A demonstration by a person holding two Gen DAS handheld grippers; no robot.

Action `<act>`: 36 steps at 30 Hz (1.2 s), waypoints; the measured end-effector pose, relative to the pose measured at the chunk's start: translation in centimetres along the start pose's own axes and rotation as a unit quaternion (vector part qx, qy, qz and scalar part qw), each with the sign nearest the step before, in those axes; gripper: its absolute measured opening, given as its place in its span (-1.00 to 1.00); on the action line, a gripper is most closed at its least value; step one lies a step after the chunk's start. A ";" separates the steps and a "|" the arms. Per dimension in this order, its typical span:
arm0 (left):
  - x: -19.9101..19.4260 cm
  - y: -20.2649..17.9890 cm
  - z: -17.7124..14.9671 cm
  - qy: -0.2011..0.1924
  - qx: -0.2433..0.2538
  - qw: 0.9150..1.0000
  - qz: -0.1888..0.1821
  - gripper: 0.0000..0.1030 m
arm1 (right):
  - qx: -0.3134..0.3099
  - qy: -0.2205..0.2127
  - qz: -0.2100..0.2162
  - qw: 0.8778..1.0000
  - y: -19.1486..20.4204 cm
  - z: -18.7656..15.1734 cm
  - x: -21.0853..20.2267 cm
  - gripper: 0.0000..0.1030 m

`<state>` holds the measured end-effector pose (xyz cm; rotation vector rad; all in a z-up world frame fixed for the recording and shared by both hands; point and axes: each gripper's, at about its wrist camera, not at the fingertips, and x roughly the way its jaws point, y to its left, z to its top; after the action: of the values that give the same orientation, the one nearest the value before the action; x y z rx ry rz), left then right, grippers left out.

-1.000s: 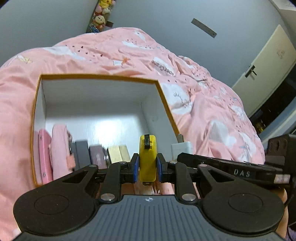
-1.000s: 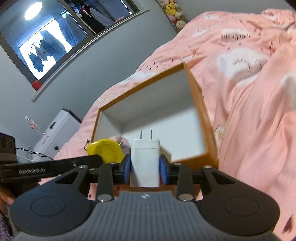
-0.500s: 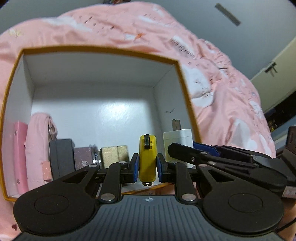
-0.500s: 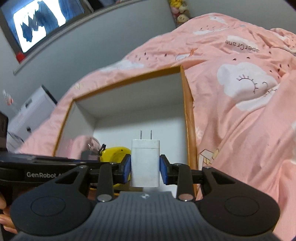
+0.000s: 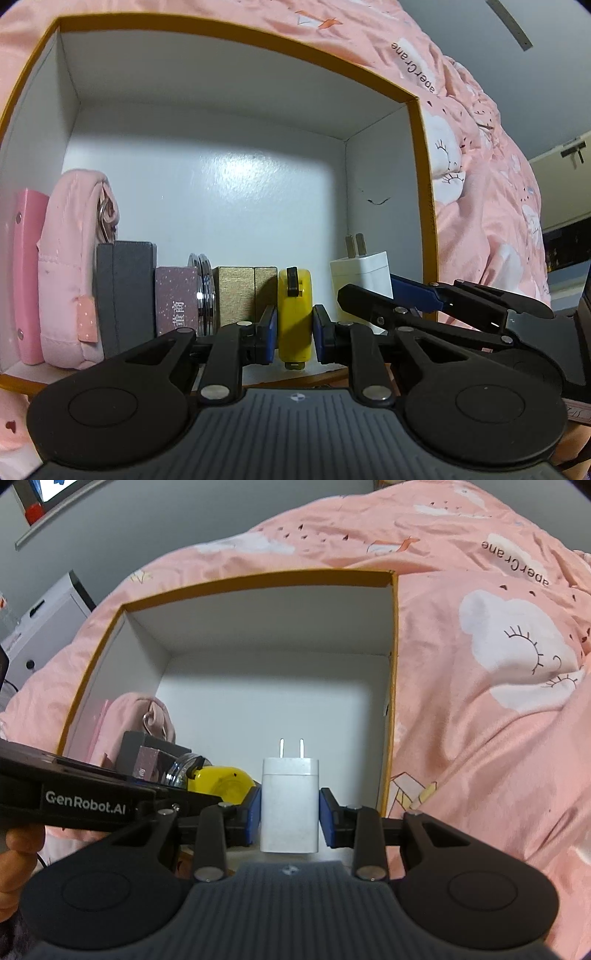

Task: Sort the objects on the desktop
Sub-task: 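Lower the tape measure and charger into the orange box with both tools, then set tape measure and charger upright beside the olive-gold box, open both tools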

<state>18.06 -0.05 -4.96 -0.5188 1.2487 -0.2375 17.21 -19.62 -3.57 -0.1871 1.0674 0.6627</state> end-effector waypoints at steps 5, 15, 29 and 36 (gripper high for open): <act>-0.1 1.3 -0.1 -0.001 -0.029 0.999 -0.017 -0.57 | -0.053 0.042 -0.012 0.998 1.2 0.8 0.7 -0.33; 0.1 0.4 0.2 0.001 -0.042 0.999 0.003 -0.57 | -0.120 0.091 -0.025 0.988 2.5 2.0 2.2 -0.33; 0.1 0.5 0.0 0.011 -0.047 0.999 0.002 -0.51 | -0.168 0.106 -0.037 0.979 3.5 1.7 3.0 -0.33; -1.3 0.7 -0.4 -0.003 -0.032 0.999 -0.013 -0.47 | -0.181 0.112 -0.040 0.976 3.6 1.9 3.5 -0.33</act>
<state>17.22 1.06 -4.28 -0.5910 1.2471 -0.2179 17.64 -14.47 -5.05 -0.6288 1.1408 0.7720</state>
